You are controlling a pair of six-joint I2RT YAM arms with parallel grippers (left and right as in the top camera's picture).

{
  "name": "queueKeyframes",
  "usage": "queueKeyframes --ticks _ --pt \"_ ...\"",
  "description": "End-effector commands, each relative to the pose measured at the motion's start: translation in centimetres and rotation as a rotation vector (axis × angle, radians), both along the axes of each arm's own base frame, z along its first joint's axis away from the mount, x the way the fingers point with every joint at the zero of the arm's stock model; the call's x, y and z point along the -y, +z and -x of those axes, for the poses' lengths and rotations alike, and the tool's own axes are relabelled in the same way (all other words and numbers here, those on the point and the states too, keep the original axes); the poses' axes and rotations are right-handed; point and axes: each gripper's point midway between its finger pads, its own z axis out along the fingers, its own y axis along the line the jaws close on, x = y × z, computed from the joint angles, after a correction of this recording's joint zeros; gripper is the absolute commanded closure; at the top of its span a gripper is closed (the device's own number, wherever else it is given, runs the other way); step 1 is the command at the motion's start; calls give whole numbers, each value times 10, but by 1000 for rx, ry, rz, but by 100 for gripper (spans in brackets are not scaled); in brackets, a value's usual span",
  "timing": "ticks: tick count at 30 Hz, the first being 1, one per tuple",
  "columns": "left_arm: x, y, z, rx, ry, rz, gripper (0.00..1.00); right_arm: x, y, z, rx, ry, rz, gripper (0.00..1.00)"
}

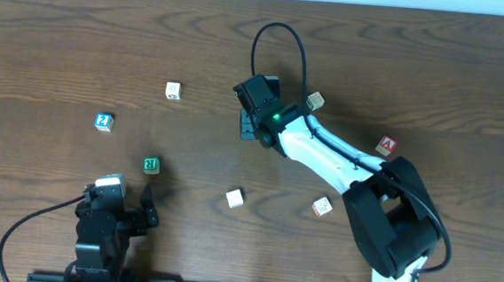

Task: Spell out Ai2
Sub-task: 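Carry the 'I' block toward the table center and lower it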

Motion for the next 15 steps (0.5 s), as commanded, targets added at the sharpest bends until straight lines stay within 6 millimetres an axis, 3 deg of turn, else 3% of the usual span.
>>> queueKeyframes --ticks 1,9,15 --pt "-2 -3 1 -5 9 0 5 4 -4 -3 4 -36 7 84" --pt "-2 -3 1 -5 9 0 5 10 -23 0 -38 -27 36 81" --pt "-2 -3 1 -6 9 0 5 19 -24 -5 -42 -50 38 81"
